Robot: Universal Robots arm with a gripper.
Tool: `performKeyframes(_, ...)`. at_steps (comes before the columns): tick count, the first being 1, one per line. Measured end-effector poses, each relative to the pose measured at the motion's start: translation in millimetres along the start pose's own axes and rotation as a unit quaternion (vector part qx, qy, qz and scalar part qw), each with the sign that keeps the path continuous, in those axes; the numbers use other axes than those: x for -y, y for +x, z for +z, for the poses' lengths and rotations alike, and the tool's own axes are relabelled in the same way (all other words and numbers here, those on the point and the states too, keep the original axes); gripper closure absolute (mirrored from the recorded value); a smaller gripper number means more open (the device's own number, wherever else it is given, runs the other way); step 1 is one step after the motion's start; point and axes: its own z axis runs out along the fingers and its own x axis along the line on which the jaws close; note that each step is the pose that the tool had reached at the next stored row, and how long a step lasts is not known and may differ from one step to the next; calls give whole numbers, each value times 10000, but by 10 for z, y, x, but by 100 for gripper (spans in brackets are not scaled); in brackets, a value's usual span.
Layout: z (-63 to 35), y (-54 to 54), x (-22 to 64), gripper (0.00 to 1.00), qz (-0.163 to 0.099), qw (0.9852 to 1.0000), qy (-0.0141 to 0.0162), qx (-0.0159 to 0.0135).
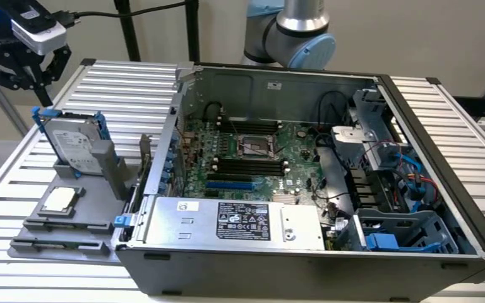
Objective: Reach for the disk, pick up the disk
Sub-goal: 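Pick up the disk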
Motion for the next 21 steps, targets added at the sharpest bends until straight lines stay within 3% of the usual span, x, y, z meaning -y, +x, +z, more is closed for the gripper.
performKeyframes(6, -7, 0, 0, 89, -541, 9985, 1, -20)
performKeyframes(11, -13, 0, -1, 89, -994, 9950, 1, -36)
performKeyframes(15, -18, 0, 0, 89, -1354, 9908, 1, -49)
performKeyframes(21, -25, 0, -1, 89, -1895, 9819, 1, -68)
